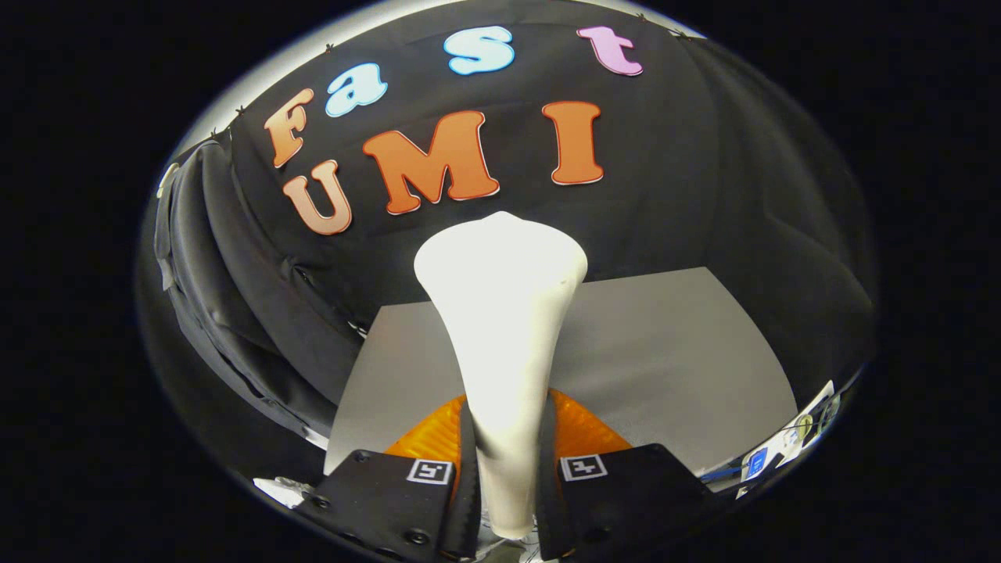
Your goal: Iron the clothes twice with a garment steamer, once on the left side and once on the right side.
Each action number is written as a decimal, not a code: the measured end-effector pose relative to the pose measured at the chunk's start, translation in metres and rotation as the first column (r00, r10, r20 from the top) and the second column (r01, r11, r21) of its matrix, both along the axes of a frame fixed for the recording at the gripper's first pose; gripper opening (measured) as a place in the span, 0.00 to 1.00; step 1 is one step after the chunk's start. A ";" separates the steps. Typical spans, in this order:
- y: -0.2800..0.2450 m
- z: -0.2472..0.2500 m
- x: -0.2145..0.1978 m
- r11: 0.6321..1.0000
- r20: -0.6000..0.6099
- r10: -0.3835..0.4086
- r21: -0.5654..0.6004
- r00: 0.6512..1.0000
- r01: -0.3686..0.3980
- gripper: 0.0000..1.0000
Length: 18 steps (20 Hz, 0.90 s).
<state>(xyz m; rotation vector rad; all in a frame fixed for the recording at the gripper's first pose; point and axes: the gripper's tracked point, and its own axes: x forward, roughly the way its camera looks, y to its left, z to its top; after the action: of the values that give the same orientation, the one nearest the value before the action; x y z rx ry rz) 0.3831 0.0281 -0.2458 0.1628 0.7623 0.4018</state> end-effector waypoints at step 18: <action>0.130 0.168 -0.193 0.992 0.362 -0.073 0.120 0.929 0.031 0.36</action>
<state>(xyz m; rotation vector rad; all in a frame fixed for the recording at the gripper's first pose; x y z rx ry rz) 0.1900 0.1583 -0.0778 0.2067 0.3655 0.4103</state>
